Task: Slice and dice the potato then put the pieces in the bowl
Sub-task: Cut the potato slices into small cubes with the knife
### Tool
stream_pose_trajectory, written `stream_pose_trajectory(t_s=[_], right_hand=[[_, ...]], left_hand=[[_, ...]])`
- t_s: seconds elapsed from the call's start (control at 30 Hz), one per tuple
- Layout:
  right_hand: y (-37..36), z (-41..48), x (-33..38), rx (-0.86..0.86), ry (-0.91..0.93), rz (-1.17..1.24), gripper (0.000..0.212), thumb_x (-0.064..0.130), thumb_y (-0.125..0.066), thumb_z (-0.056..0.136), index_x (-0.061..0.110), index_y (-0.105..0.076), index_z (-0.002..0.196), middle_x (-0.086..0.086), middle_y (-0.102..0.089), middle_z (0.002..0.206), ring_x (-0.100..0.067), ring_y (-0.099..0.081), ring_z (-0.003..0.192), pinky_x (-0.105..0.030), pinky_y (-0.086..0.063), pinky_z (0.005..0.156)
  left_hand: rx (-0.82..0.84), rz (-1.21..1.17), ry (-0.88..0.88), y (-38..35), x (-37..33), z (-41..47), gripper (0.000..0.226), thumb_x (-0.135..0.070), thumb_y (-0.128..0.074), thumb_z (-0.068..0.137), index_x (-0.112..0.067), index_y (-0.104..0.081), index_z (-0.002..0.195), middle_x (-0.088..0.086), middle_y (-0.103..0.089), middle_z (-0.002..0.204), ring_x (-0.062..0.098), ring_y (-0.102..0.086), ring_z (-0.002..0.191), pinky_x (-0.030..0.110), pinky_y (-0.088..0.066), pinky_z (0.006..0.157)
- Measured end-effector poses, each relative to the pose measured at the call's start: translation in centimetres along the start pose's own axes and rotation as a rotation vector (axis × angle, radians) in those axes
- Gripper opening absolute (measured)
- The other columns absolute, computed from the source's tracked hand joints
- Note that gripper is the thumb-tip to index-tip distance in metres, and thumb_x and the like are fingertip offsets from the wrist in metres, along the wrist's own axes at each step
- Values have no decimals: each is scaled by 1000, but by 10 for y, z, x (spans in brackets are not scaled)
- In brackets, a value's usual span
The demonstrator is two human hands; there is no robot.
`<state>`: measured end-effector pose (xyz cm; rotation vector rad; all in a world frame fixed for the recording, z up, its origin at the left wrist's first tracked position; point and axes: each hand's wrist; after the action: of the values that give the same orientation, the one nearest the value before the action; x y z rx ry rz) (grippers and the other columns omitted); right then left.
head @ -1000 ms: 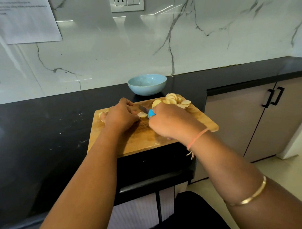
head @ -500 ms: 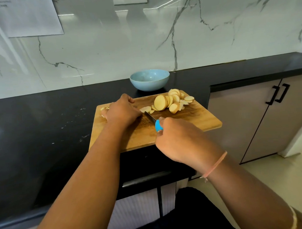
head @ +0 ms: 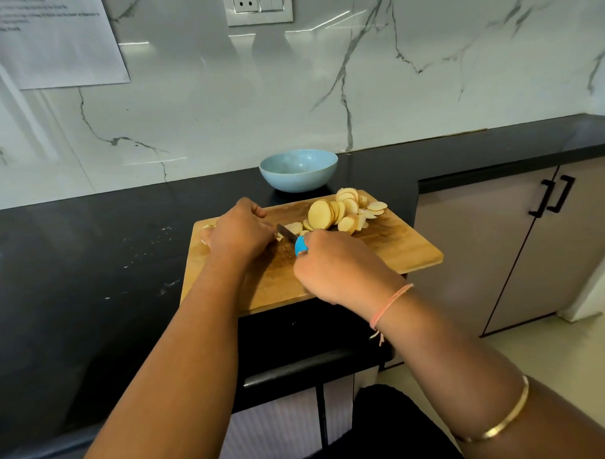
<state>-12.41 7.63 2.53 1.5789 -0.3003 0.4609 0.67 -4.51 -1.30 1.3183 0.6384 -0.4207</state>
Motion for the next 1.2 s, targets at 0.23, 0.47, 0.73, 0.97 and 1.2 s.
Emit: stream_pose_trajectory(t_s=[0.23, 0.47, 0.73, 0.97, 1.2], right_hand=[[-1, 0, 1, 2, 3, -4, 30, 23, -40, 96, 14, -51, 122, 2, -46, 84, -23, -56, 98, -32, -43, 74], [12, -19, -9, 53, 27, -46, 38, 21, -41, 93, 18, -47, 131, 3, -45, 77, -17, -53, 73, -31, -44, 65], [23, -8, -39, -111, 9, 117, 32, 28, -42, 96, 21, -54, 125, 0, -56, 70, -11, -50, 49, -25, -43, 48], [20, 35, -58, -315, 33, 215, 34, 28, -44, 96, 17, -56, 126, -1, -59, 77, -12, -51, 56, -35, -52, 63], [-9, 58, -68, -414, -5, 284, 27, 38, -45, 97, 15, -58, 105, 1, -59, 77, -16, -59, 66, -39, -55, 64]], left_hand=[[-15, 67, -28, 4, -7, -8, 23, -28, -68, 84, -28, -46, 82, -2, -64, 84, 17, -61, 90, 48, -42, 100], [-59, 133, -50, 3, -9, -14, 15, -25, -63, 88, -30, -48, 84, -4, -64, 87, 17, -58, 93, 45, -37, 100], [-138, 196, -132, 1, -10, -17, 9, -29, -57, 93, -32, -58, 102, -4, -64, 105, 23, -44, 118, 42, -28, 97], [-116, 255, -206, -4, -18, -24, 26, -46, -54, 87, -26, -62, 101, -2, -64, 105, 22, -47, 115, 42, -30, 101], [2, 442, -339, -21, -26, -19, 45, -53, -51, 88, -39, -50, 131, -5, -55, 133, 22, -39, 131, 47, -21, 108]])
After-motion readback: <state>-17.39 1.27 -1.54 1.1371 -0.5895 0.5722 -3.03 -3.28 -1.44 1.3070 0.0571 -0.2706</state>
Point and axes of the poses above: each hand's wrist, its own z-axis towards the middle knuckle, its own y-axis out of the back of the hand, x = y × z
